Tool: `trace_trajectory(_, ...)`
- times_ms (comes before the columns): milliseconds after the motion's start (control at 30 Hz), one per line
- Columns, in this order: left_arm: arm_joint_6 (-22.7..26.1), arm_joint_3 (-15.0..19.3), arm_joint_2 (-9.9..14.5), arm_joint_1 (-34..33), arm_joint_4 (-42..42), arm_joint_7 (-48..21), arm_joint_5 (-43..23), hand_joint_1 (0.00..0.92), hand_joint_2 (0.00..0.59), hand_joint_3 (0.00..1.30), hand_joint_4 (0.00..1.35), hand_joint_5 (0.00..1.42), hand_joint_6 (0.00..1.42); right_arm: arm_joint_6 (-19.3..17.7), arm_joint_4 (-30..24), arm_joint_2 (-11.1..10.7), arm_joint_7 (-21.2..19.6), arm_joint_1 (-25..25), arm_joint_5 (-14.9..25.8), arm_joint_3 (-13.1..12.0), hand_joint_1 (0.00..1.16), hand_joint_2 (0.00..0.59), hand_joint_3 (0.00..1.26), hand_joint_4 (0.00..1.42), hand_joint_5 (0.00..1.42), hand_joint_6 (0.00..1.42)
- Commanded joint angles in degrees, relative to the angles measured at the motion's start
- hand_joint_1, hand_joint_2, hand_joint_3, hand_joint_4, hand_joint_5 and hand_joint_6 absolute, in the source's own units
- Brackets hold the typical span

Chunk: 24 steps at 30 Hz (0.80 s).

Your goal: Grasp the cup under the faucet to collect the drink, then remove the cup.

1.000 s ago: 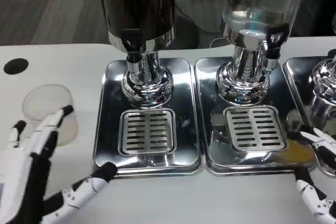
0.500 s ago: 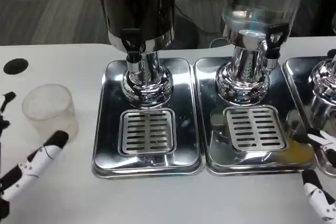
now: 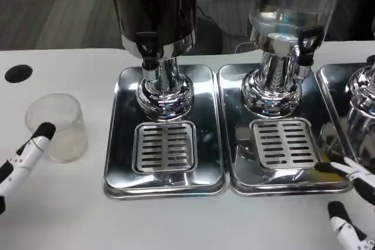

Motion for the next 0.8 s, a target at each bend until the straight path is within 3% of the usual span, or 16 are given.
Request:
trace_trajectory(33, 2.98, -1.17, 1.1, -3.69, 2.52, 0.54, 1.75, 0.114, 0.044, 0.12, 0.09, 0.23, 0.02, -1.67, -1.55, -0.15, 1.07, 1.13, 1.35, 0.04, 0.44, 0.475, 0.26, 0.11, 0.08, 0.0)
trace_trajectory(400, 8.1, -4.14, 3.41, -10.81, 8.82, 0.82, 3.76, 0.143, 0.039, 0.14, 0.1, 0.29, 0.16, -2.69, -1.38, -0.86, 3.23, 1.84, 3.29, -0.4, 0.44, 0.475, 0.27, 0.11, 0.08, 0.0)
trace_trajectory(600, 11.04, -7.53, 5.14, -15.58, 12.22, 0.46, 5.88, 0.144, 0.04, 0.16, 0.12, 0.33, 0.22, -3.35, -0.23, -1.07, 4.0, 1.68, 3.88, -0.64, 0.44, 0.475, 0.28, 0.11, 0.08, 0.0)
trace_trajectory(800, 12.74, -10.89, 5.99, -18.66, 14.54, 0.49, 7.4, 0.249, 0.068, 0.17, 0.15, 0.37, 0.27, -4.35, 0.58, -1.25, 4.46, 1.44, 4.47, -0.78, 0.44, 0.475, 0.29, 0.11, 0.08, 0.0)
